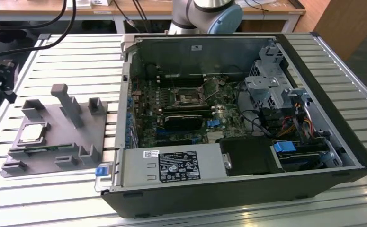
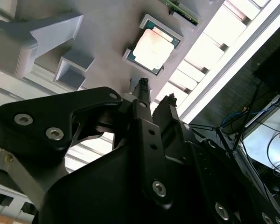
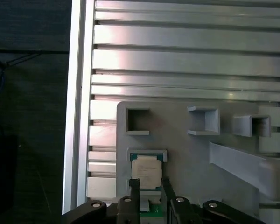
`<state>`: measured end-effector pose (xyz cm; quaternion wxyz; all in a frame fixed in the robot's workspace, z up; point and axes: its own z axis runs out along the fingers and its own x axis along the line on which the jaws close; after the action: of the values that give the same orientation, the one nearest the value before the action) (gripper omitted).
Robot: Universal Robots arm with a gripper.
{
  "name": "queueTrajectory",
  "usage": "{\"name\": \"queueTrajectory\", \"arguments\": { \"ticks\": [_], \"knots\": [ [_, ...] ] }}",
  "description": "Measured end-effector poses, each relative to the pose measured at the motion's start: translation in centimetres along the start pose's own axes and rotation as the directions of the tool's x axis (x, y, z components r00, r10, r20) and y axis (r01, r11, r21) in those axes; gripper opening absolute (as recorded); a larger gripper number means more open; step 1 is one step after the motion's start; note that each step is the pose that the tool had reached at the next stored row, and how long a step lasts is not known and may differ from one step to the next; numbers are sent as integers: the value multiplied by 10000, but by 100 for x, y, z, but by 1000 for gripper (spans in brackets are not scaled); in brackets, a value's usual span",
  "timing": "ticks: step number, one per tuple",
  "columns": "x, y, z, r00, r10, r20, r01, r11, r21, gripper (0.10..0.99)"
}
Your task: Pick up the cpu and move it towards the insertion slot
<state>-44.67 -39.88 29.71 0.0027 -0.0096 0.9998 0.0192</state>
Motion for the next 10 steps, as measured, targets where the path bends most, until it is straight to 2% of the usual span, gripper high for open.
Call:
{"name": "queueTrajectory", "arguments": {
  "ticks": [2,3,5,6,8,9,10],
  "knots": [
    [0,-1,14,10000,-2,4,2,10000,2,408],
    [2,-1,19,10000,-1,3,1,10000,3,408],
    [4,-1,31,10000,0,3,0,10000,4,525],
    [4,-1,37,10000,-1,3,1,10000,4,525],
    [7,-2,49,10000,-1,4,1,10000,3,639],
    [7,-2,57,10000,0,3,0,10000,4,639],
    [8,-3,64,10000,-1,4,1,10000,4,698]
  ]
}}
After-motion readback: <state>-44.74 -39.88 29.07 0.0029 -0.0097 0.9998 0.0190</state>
